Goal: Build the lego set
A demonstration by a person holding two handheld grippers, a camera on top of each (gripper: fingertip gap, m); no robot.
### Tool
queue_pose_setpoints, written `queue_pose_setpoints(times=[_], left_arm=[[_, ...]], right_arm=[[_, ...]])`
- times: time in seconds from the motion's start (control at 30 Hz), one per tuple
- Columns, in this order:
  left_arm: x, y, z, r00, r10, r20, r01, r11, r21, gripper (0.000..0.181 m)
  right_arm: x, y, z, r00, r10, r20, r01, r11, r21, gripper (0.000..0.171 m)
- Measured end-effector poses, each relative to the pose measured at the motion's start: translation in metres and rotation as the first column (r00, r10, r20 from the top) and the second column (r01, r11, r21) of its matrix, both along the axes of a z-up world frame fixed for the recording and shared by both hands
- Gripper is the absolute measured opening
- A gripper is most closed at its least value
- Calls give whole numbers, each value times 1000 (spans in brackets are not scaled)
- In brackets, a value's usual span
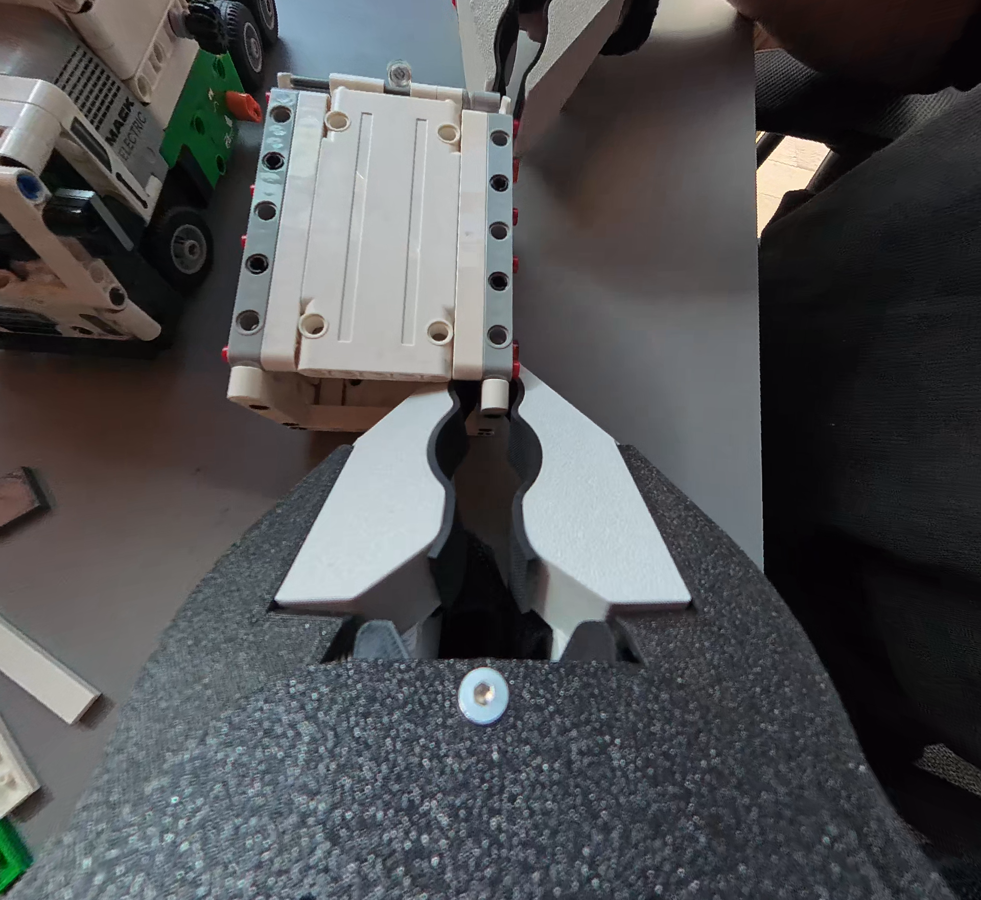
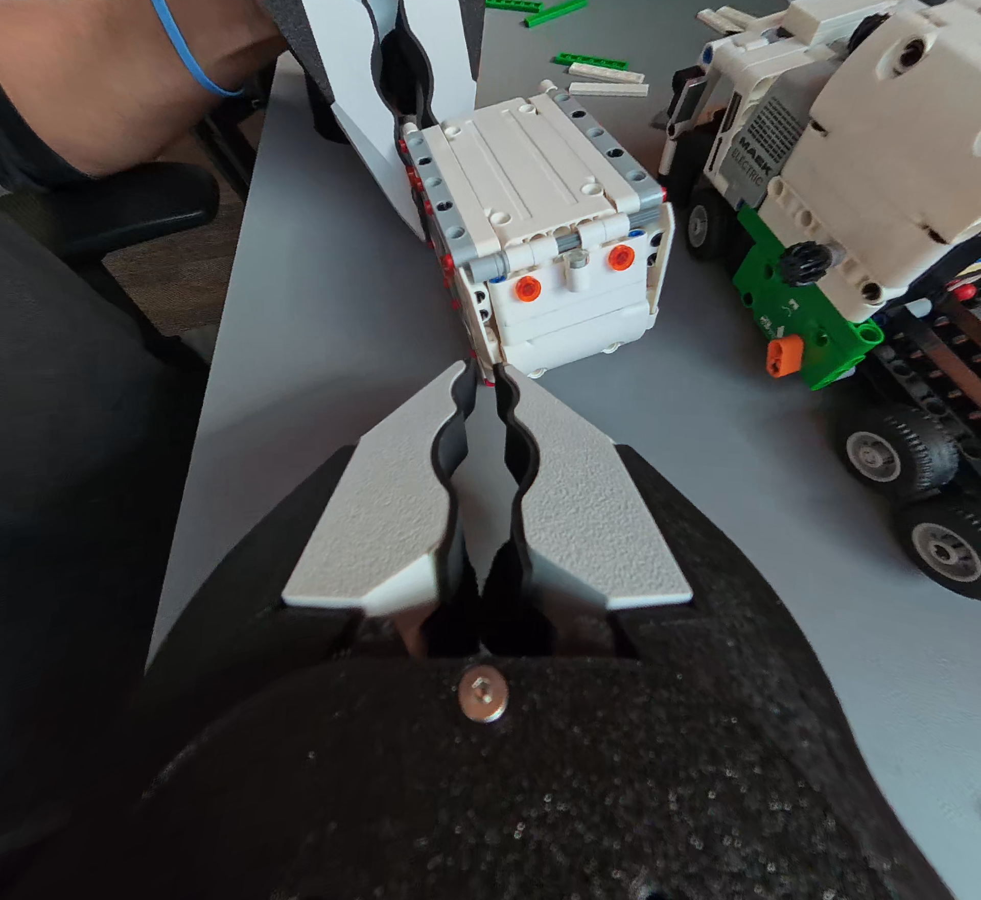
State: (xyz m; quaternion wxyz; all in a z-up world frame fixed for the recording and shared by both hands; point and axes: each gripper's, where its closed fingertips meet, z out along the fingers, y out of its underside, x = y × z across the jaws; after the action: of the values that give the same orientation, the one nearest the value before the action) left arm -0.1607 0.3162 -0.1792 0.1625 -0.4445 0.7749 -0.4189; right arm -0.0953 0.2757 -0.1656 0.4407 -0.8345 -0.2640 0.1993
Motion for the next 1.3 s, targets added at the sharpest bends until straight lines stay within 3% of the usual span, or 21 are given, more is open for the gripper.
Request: queue_pose_setpoints(times=[0.33, 0.73, 0.93, 1.2, 1.3], left_arm=[[0, -2, 0, 1000, -4, -10, 4, 1000, -8, 7], [1, -1, -1, 1000, 13, 0, -13, 1000, 4, 7], [1, -1, -1, 1000, 14, -1, -14, 1000, 2, 7], [0, -2, -1, 1000, 4, -9, -4, 1000, -2, 7], [0, -2, -1, 1000, 5, -9, -5, 1000, -3, 7]], right_arm=[[2, 4, 0, 996, -47, 78, 46, 999, 14, 1], [3, 4, 1, 997, -75, 25, 75, 997, 14, 2], [0, 4, 17, 994, -79, 72, 73, 993, 88, 6], [-4, 7, 11, 982, -91, 164, 77, 993, 93, 4], [-5, 6, 11, 988, -92, 127, 82, 993, 81, 4]])
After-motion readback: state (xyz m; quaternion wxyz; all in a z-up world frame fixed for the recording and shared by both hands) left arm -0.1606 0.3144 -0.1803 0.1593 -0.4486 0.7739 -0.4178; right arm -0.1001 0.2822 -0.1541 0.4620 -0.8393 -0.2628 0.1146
